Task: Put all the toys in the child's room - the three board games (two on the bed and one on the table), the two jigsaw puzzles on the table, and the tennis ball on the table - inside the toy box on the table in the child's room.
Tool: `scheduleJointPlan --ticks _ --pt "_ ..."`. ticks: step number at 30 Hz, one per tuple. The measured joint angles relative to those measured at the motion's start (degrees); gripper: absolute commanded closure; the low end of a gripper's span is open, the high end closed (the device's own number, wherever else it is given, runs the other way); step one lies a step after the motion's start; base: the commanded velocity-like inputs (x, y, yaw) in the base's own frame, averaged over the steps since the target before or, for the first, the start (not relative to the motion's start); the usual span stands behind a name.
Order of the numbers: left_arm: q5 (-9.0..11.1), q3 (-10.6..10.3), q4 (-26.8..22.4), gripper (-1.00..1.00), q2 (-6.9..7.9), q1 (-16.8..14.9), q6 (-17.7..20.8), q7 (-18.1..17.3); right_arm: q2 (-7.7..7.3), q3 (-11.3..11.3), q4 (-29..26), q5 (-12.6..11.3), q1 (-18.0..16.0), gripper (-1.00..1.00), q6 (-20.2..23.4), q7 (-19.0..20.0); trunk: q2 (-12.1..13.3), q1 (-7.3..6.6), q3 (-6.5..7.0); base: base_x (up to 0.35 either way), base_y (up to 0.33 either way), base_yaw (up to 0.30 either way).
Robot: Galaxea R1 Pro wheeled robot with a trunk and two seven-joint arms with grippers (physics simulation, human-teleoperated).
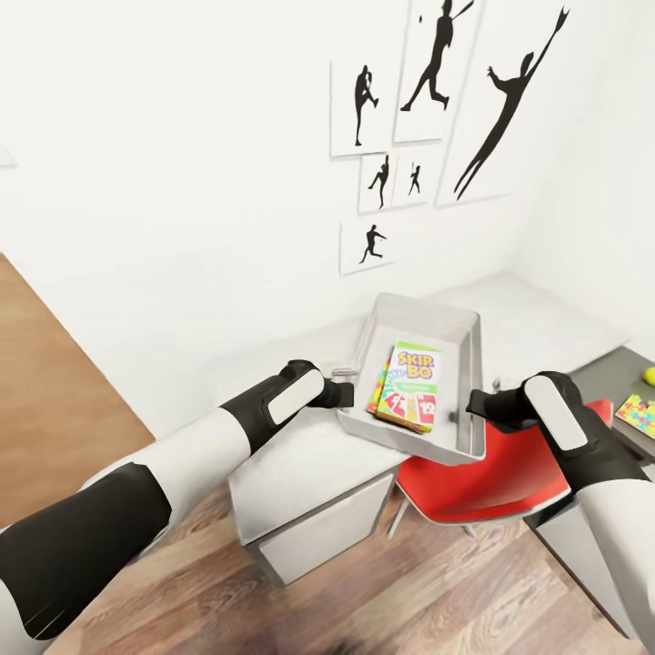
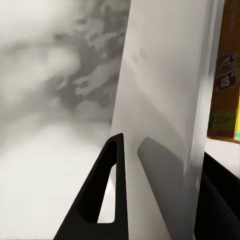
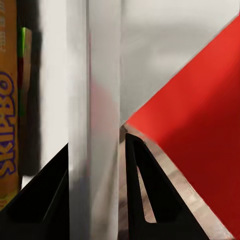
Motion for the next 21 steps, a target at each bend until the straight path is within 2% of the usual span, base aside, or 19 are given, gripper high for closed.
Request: scheduleJointPlan --ticks 4,13,21 --pt "0.1 0.0 0.0 1.00 0.00 0.0 0.0 0.0 0.01 0.0 0.1 0.0 0.0 1.00 0.0 0.0 0.0 0.00 0.00 0.000 0.205 0.000" --pt "0.0 0.0 0.0 1.00 0.01 0.0 0.0 0.0 0.02 0.0 0.1 0.0 0.0 1.00 0.0 0.0 0.0 0.00 0.00 -0.006 0.049 0.000" --pt "0.0 0.0 0.1 1.00 0.02 0.0 0.1 -0.1 0.06 0.0 0.1 0.0 0.0 1.00 0.0 0.0 0.0 0.00 0.00 -0.048 0.189 0.000"
